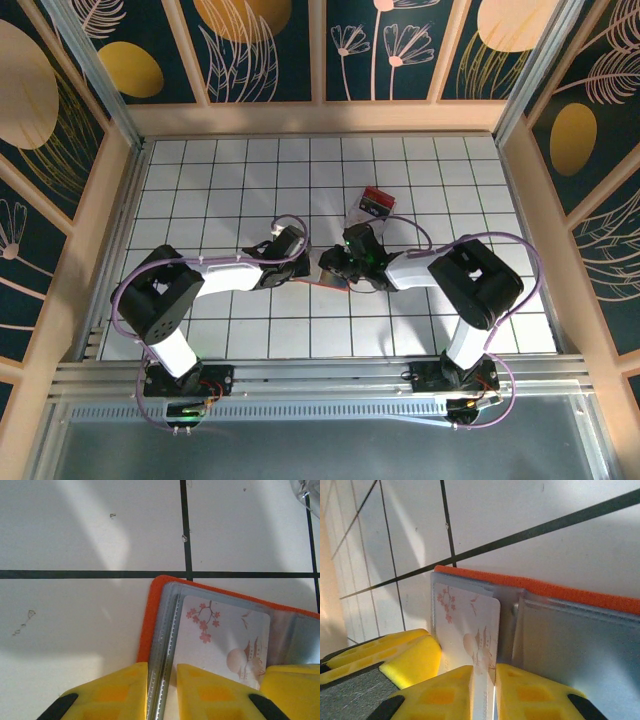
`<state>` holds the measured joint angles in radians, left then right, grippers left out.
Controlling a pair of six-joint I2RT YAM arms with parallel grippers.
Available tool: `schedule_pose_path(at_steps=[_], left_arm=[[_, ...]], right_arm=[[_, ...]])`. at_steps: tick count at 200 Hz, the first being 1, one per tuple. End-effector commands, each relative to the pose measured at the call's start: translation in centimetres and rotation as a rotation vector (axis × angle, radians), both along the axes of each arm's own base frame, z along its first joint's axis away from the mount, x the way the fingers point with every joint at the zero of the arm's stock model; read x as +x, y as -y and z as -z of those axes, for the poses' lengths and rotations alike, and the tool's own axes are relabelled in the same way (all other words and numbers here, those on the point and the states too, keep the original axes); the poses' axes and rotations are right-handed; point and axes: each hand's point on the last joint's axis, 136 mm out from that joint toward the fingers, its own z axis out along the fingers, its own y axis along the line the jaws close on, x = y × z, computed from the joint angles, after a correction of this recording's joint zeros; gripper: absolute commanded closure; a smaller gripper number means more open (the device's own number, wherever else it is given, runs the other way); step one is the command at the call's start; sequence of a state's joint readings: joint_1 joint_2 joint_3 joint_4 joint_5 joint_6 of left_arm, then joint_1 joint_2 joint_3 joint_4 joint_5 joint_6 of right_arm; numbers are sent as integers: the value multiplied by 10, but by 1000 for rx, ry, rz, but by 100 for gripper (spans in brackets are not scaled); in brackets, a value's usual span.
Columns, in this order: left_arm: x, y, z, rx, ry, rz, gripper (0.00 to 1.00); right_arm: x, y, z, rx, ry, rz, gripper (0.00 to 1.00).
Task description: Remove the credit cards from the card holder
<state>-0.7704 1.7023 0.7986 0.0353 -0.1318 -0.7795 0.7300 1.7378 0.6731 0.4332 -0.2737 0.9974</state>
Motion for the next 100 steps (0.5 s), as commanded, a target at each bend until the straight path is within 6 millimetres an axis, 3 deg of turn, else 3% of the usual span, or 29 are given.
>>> schedule_pose_path(at_steps=[1, 33, 55, 100], left_arm=[[-18, -9, 25, 46, -95, 20, 80], [-20, -8, 26, 44, -103, 24, 80], [-20, -8, 26, 42, -103, 24, 80], [-20, -12, 23, 41, -93, 5, 80]], right_arm=[[-2, -6, -11, 104, 28, -23, 82], [0, -9, -29, 205, 86, -40, 83], [3, -14, -31, 238, 93, -52, 83], [1, -6, -1, 125, -29, 14, 82]])
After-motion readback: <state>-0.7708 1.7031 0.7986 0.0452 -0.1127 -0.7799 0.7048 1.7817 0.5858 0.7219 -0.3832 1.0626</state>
